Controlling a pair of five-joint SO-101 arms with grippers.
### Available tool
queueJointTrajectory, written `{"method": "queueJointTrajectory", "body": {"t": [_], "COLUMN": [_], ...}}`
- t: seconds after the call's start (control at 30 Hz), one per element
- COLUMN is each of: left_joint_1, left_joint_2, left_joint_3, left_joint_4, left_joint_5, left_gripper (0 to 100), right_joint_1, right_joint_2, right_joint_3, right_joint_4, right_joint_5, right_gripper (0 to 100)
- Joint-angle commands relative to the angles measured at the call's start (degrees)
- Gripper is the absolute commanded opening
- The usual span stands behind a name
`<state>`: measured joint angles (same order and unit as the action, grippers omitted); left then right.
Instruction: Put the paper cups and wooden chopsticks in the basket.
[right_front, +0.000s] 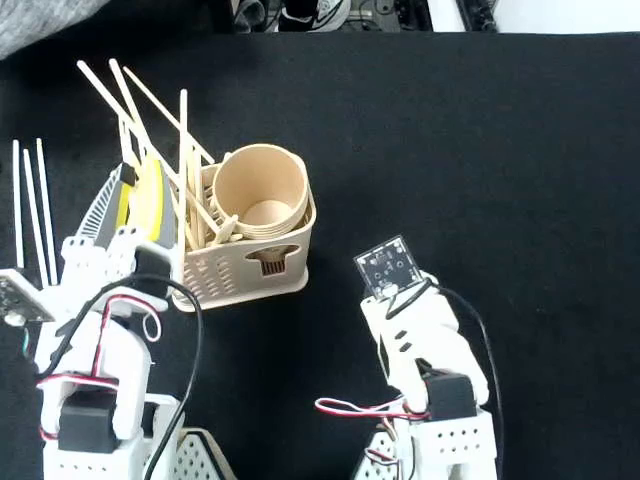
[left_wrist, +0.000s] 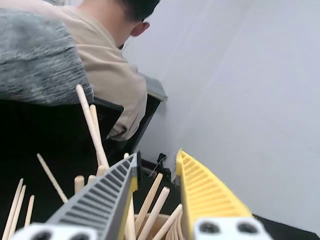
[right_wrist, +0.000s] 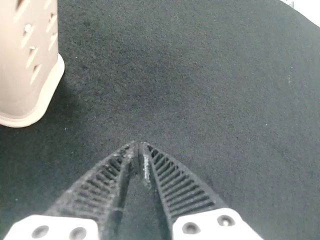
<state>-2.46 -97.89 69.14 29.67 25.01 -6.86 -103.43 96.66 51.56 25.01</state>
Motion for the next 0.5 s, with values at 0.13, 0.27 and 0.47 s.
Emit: {"method": "queueJointTrajectory", "body": {"t": [0.13, 0.27, 0.47], "left_joint_1": [-0.13, -4.00, -6.37], "left_joint_2": [-0.18, -0.09, 10.46], "left_joint_3": [-13.93, -19.56, -29.58], "left_joint_4": [14.59, 17.76, 22.33], "left_joint_5": [-0.62, -0.62, -0.62], "left_gripper": [17, 17, 17], "right_joint_1": [0.53, 0.53, 0.53], "right_joint_2": [-4.62, -4.62, -4.62], "right_joint_3": [-0.22, -0.22, -0.22], "right_joint_4": [0.00, 0.09, 0.09], "right_joint_5": [0.62, 0.62, 0.62], "right_gripper": [1.2, 1.2, 1.2]}}
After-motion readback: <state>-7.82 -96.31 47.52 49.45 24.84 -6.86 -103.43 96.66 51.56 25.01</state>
